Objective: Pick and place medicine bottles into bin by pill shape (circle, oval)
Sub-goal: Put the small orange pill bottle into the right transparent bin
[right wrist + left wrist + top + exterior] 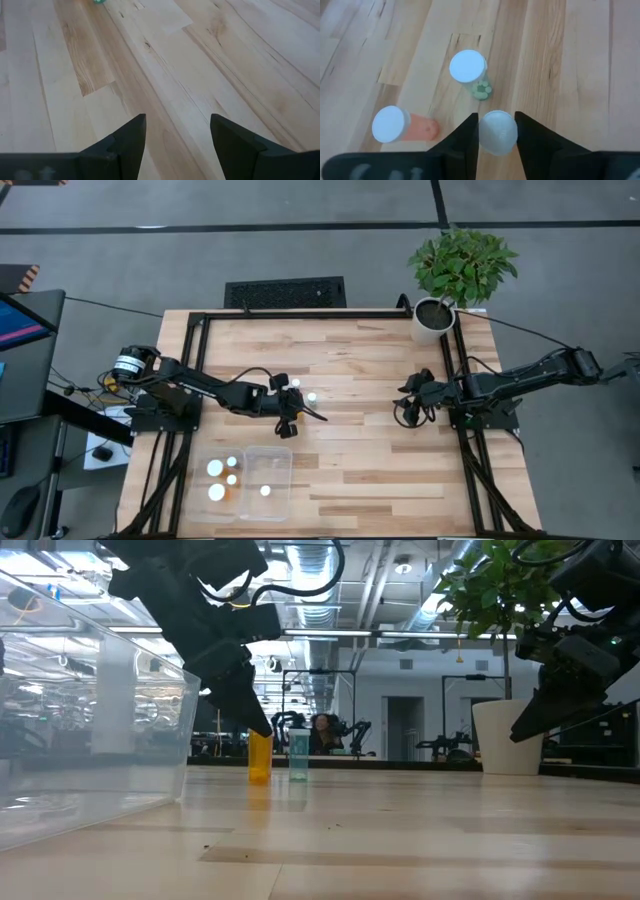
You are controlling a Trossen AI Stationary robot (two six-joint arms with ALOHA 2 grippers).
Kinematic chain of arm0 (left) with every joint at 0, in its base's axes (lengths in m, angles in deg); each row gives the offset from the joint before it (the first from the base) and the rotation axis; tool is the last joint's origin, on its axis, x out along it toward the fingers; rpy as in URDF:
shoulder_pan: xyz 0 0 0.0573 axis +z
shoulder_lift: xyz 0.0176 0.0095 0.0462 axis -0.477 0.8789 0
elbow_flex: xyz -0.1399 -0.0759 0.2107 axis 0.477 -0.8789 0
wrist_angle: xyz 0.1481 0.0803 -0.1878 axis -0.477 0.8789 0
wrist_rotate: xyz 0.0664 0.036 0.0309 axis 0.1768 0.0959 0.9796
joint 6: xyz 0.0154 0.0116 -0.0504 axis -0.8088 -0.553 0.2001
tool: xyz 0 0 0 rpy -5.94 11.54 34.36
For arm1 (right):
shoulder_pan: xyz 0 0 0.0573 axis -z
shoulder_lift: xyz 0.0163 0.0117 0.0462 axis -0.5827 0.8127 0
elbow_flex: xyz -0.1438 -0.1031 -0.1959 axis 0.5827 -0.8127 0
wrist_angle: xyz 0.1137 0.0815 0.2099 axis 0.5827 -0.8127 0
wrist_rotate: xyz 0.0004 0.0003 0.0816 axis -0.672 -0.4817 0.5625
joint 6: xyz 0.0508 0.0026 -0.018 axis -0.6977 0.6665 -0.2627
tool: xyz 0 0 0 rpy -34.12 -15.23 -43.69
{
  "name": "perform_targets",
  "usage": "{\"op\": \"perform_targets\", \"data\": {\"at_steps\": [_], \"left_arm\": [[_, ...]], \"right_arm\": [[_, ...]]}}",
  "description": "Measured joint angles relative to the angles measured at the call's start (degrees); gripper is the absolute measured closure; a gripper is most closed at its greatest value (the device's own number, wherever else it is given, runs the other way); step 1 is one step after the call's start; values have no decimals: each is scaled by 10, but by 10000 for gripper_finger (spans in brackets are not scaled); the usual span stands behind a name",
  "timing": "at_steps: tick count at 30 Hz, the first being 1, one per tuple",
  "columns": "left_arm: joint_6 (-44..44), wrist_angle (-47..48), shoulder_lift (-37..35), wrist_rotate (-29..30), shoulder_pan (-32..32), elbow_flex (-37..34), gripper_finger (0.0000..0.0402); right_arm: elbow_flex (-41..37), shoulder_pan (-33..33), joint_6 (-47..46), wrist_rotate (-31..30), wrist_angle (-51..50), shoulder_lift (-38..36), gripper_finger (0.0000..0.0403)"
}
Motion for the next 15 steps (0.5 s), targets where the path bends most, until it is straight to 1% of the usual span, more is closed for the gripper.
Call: {"op": "perform_targets", "data": {"at_steps": [6, 10, 15], "left_arm": [[3, 17, 0, 4, 0, 10, 280], [3, 45, -1, 4, 0, 41, 287], [5, 83, -1, 2, -9, 100, 297]], "right_arm": [[0, 0, 0, 0, 0, 0, 168], [0, 0, 0, 0, 0, 0, 168], [0, 0, 0, 0, 0, 0, 168]]}}
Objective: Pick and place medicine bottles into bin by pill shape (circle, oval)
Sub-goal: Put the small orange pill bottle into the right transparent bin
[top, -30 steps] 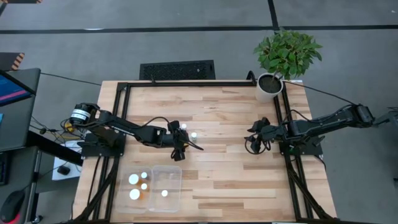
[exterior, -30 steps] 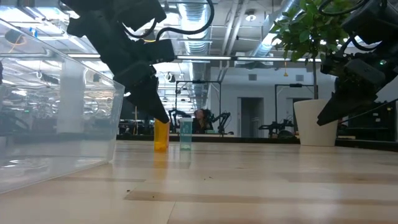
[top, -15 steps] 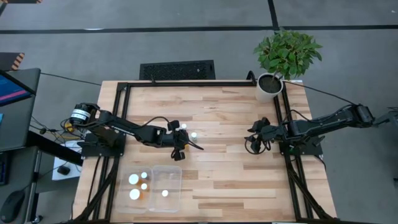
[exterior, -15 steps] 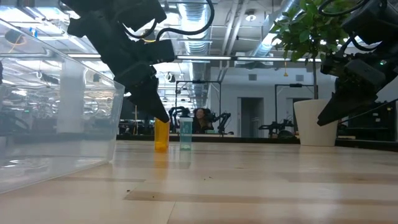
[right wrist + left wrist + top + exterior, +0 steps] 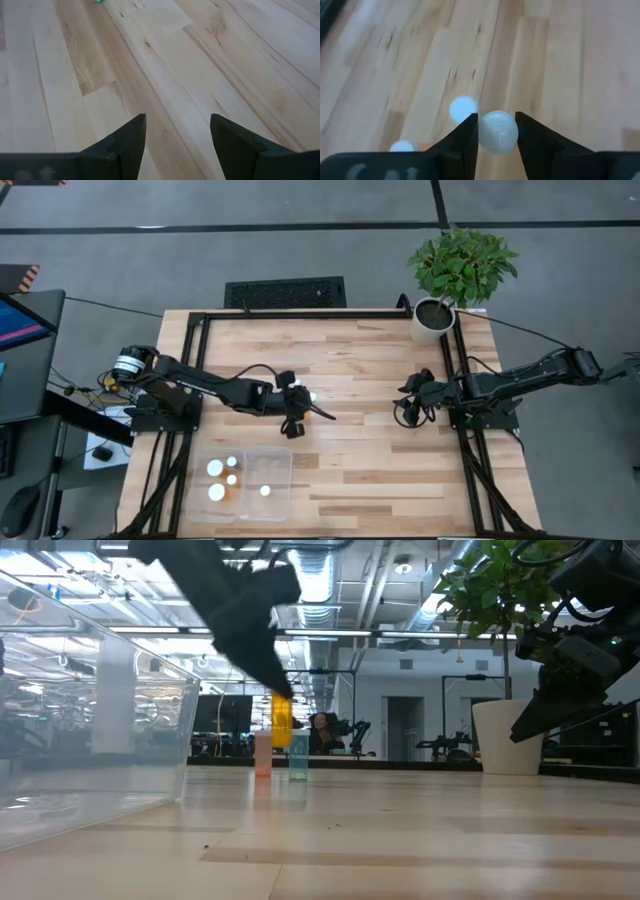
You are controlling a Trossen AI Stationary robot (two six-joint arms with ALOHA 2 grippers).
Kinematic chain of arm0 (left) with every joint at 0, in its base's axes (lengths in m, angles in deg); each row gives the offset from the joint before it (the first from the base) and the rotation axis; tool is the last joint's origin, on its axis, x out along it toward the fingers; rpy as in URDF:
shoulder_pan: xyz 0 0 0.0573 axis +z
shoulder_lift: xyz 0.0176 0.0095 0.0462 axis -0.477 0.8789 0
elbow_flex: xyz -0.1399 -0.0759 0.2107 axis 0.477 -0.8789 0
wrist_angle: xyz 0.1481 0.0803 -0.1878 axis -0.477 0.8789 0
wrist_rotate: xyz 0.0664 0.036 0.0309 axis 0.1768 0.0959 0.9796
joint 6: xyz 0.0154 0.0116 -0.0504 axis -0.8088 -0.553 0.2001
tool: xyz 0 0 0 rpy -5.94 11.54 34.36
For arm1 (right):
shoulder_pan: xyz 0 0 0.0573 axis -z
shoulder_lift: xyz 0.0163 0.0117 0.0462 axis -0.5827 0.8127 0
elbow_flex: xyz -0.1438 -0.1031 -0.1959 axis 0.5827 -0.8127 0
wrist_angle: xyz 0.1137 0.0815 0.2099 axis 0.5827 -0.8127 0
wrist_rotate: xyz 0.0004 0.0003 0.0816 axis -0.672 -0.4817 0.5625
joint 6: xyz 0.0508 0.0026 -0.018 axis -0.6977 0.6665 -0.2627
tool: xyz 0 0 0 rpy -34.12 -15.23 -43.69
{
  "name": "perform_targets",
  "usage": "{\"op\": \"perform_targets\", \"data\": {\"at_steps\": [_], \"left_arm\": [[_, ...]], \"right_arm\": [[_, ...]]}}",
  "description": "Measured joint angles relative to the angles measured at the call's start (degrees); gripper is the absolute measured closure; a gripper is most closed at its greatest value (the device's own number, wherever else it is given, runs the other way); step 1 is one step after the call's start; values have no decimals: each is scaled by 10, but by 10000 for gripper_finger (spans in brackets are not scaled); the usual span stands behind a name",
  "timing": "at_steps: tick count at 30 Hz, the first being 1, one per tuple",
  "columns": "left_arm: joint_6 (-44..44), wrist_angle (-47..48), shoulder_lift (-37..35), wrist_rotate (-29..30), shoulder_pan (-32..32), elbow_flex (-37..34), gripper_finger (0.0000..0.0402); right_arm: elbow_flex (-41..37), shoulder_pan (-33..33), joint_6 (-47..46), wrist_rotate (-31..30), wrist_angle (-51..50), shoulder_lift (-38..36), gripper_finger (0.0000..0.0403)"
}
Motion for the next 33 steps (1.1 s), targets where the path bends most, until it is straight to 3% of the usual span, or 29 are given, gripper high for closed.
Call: {"op": "perform_targets", "data": {"at_steps": [9, 15, 33], "left_arm": [[12, 153, 0, 0, -56, 155, 288], [101, 249, -1, 4, -131, 239, 291], [339, 354, 1, 121, -344, 247, 285]], "right_arm": [[0, 0, 0, 0, 0, 0, 168], [0, 0, 3, 0, 0, 0, 168], [0, 0, -14, -2, -2, 0, 168]]}}
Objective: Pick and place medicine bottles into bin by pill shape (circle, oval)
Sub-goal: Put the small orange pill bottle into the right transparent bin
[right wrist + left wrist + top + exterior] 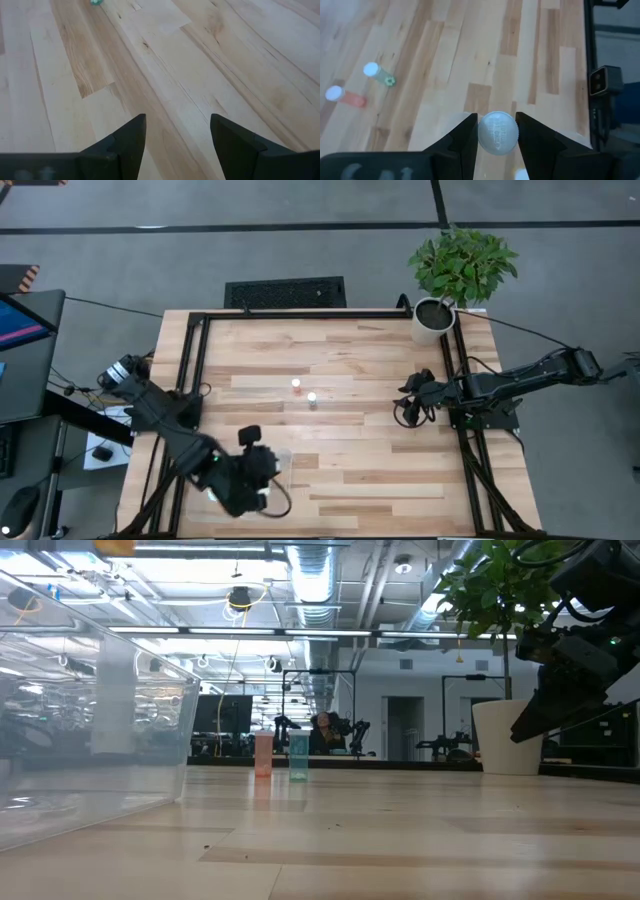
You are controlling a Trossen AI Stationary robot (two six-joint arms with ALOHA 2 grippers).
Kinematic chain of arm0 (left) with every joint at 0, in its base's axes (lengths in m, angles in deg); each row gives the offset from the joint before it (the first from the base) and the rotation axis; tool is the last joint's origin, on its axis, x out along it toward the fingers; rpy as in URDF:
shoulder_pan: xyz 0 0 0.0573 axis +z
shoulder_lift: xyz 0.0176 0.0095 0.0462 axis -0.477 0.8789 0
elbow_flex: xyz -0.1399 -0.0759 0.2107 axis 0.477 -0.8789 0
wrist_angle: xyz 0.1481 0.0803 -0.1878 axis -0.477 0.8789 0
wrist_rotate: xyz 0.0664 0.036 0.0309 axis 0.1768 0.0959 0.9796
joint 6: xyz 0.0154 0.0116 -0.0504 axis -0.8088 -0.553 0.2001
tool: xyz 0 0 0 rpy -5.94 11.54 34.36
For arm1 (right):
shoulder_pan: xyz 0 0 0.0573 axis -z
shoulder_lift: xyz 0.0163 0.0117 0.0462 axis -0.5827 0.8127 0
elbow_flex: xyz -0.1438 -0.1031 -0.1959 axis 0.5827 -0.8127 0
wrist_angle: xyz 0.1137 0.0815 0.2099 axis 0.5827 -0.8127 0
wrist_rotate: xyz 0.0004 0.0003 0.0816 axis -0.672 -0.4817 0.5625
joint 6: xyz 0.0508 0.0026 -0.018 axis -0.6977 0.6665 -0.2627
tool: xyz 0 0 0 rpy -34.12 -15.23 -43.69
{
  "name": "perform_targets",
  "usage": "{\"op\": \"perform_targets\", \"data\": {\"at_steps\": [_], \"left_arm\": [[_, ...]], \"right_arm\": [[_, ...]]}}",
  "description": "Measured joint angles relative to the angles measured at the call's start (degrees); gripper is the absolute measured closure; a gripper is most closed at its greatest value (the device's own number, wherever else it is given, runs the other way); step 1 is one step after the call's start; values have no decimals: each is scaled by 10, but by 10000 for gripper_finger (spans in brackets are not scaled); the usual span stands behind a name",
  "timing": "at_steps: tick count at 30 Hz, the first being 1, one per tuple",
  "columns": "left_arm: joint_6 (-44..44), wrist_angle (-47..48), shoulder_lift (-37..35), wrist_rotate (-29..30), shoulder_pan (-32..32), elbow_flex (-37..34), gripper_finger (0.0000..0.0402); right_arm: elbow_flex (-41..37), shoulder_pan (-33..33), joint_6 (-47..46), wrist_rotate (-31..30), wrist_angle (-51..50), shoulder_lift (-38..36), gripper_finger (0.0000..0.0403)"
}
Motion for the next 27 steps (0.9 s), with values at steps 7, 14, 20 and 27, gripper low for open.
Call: {"op": "perform_targets", "data": {"at_steps": [7, 14, 20, 27], "left_arm": [[65, 26, 1, 57, -48, 0, 285], [127, 55, 4, 78, -63, -15, 285], [192, 54, 4, 78, -69, -91, 285], [237, -7, 4, 64, -68, -175, 285]], "right_arm": [[0, 0, -1, 0, 1, 0, 168], [0, 0, -2, 0, 1, 0, 168], [0, 0, -1, 0, 1, 0, 168], [0, 0, -1, 0, 1, 0, 168]]}}
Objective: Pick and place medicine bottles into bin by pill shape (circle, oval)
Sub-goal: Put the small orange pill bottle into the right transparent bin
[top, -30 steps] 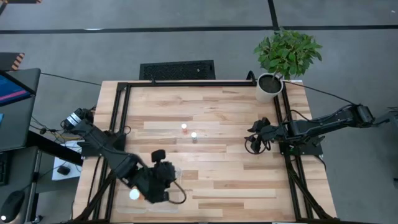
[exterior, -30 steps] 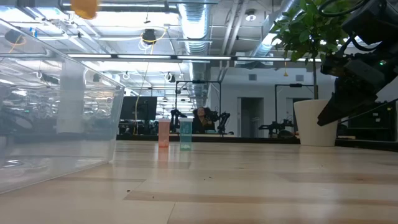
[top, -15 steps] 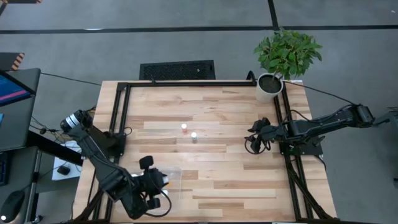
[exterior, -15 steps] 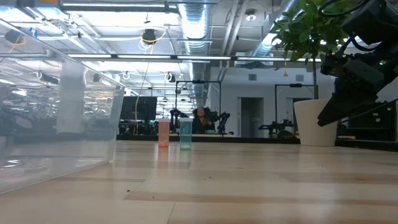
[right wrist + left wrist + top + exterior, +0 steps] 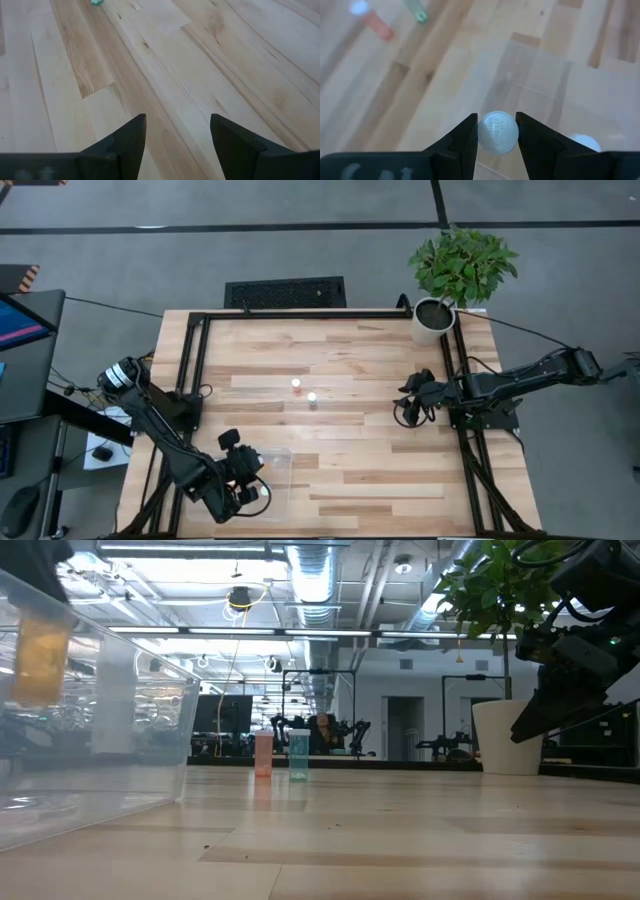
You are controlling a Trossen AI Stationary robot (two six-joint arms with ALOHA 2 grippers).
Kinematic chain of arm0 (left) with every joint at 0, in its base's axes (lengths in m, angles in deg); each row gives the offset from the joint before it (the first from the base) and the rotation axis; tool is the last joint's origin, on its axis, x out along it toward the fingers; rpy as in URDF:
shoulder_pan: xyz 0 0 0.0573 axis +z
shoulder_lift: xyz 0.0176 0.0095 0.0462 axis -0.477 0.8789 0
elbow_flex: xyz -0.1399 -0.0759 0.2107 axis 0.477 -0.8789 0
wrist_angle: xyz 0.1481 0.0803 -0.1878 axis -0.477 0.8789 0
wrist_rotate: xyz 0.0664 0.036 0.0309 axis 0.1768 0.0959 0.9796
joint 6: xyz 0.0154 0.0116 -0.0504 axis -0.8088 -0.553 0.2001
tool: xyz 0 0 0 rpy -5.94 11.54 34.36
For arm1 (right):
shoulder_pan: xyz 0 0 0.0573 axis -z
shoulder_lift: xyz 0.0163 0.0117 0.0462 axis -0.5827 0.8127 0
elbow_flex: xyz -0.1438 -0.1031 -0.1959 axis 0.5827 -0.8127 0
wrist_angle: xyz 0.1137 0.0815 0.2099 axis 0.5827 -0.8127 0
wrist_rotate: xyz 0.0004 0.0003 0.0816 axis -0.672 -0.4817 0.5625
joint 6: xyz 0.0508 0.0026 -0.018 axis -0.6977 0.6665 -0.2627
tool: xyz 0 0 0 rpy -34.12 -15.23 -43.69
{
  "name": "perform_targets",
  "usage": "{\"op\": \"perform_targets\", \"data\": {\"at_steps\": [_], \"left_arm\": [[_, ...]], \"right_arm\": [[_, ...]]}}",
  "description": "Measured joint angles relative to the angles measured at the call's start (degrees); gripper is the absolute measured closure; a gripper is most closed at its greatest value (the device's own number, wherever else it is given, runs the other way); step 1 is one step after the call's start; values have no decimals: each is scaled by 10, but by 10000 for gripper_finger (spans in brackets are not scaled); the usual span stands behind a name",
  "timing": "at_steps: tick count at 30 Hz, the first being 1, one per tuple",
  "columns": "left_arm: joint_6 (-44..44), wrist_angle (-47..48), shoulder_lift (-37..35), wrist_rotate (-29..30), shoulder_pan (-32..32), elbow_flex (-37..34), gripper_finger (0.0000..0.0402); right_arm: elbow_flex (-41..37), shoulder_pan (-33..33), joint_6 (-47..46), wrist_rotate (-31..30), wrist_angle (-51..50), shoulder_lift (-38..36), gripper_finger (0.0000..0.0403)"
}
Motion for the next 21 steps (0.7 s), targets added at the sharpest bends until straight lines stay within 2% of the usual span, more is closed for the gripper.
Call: {"op": "perform_targets", "data": {"at_steps": [7, 21], "left_arm": [[-13, -75, 0, -30, 0, -39, 285], [-89, -80, 0, -30, 0, -54, 285]], "right_arm": [[0, 0, -13, 0, 0, 0, 168], [0, 0, -14, 0, -2, 0, 168]]}}
